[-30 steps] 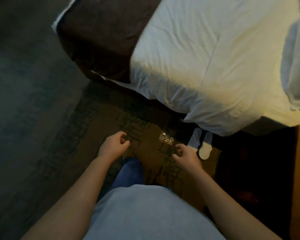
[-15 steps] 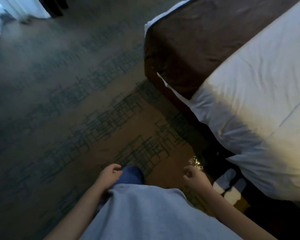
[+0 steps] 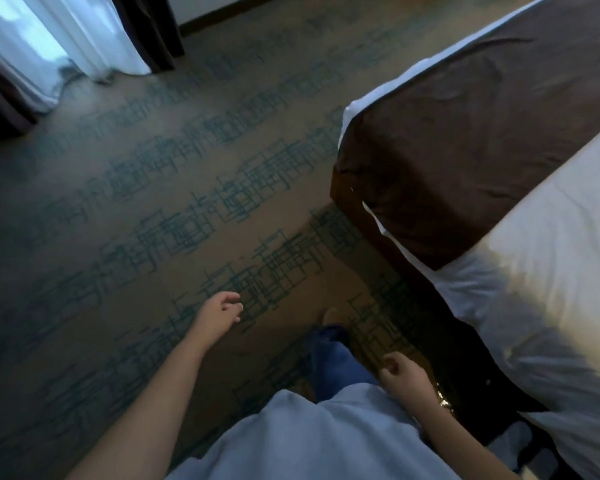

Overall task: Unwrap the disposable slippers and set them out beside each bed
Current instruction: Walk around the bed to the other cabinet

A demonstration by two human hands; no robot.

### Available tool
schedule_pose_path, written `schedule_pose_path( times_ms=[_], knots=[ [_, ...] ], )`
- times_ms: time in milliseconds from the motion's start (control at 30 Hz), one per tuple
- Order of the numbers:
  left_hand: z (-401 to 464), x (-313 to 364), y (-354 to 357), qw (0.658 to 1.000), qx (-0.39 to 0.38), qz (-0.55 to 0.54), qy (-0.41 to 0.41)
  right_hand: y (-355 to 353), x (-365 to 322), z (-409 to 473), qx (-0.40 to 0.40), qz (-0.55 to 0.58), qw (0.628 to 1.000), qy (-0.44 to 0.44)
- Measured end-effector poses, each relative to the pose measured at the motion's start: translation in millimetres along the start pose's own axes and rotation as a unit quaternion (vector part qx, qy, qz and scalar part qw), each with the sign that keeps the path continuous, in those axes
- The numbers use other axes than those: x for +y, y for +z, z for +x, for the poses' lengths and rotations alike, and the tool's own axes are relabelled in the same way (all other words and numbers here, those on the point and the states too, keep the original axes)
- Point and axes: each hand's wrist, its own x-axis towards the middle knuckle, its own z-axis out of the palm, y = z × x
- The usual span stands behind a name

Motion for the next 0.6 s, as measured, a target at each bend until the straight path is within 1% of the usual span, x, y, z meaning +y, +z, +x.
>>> schedule_pose_path(
  times_ms=[167,300,400,467,600],
  knots=[
    [61,36,-12,0.999,0.016,-0.017,-0.027,-31,-69,90,-0.029,-0.034,0.999,-0.019],
    [103,64,-25,0.998,0.009,-0.029,-0.049,-78,-155,164,-0.041,-0.06,0.996,-0.057],
    [142,83,-34,0.994,0.056,-0.069,-0.062,-108,-222,210,-0.046,-0.086,0.99,-0.099],
    [166,97,-38,0.991,0.072,-0.087,-0.074,-125,-265,238,-0.048,-0.098,0.987,-0.119],
    [210,116,-43,0.99,0.062,-0.092,-0.091,-144,-334,289,-0.056,-0.108,0.984,-0.133]
  ],
)
